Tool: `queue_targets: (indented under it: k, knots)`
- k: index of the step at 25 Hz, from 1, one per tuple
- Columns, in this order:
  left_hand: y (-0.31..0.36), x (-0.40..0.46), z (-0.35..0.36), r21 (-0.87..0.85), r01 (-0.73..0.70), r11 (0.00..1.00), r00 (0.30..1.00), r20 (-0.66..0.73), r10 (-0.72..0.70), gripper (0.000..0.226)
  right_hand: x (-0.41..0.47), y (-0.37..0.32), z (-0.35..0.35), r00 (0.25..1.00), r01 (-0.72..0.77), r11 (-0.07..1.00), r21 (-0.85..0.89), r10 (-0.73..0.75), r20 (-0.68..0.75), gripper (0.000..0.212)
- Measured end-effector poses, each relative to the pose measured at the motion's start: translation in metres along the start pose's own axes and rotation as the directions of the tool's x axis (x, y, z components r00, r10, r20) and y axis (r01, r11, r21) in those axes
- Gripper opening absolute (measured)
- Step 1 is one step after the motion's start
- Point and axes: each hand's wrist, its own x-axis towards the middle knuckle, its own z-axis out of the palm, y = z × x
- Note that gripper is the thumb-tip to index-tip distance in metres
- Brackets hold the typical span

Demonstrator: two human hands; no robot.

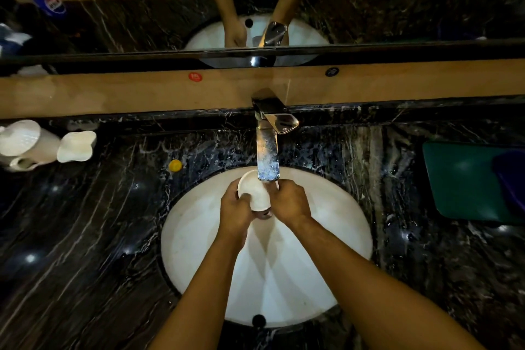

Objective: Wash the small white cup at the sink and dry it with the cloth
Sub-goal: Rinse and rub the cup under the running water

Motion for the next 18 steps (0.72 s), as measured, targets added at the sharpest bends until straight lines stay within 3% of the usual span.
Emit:
queue_targets:
  k: [3,5,7,9,12,15,18]
  knots:
    - [0.005,0.001,0.005,0.009,-0.019,1.0,0.998,-0.054,0.019,0.04,-0.008,0.001,0.01,0.994,0.027,0.986,0.162,-0.043,0.098,0.031]
    - [0.005,0.002,0.006,0.04,-0.054,0.998,0.993,-0.101,0.058,0.036,-0.014,0.002,0.013,0.986,-0.018,0.925,0.381,-0.045,0.158,0.033]
    - [0.005,0.005,0.004,0.082,-0.07,0.994,0.993,-0.094,0.078,0.028,-0.016,0.004,0.01,0.986,-0.071,0.883,0.464,-0.01,0.169,0.028]
    - [0.003,0.004,0.003,0.12,-0.092,0.988,0.994,-0.049,0.099,0.028,-0.016,0.004,0.003,0.991,-0.049,0.931,0.36,0.001,0.133,0.018]
    - [-0.003,0.0,0.004,0.209,-0.148,0.967,0.986,-0.038,0.16,0.025,-0.014,0.0,-0.007,0.996,0.073,0.997,-0.004,-0.072,0.057,0.03]
    - [-0.008,-0.004,-0.002,0.324,-0.197,0.925,0.98,0.059,0.188,0.028,-0.01,0.0,-0.013,0.984,0.169,0.914,-0.37,-0.178,0.01,0.048]
    - [-0.005,-0.003,-0.011,0.393,-0.181,0.901,0.971,0.217,0.1,0.033,-0.004,0.004,-0.022,0.982,0.186,0.861,-0.474,-0.18,0.058,0.059]
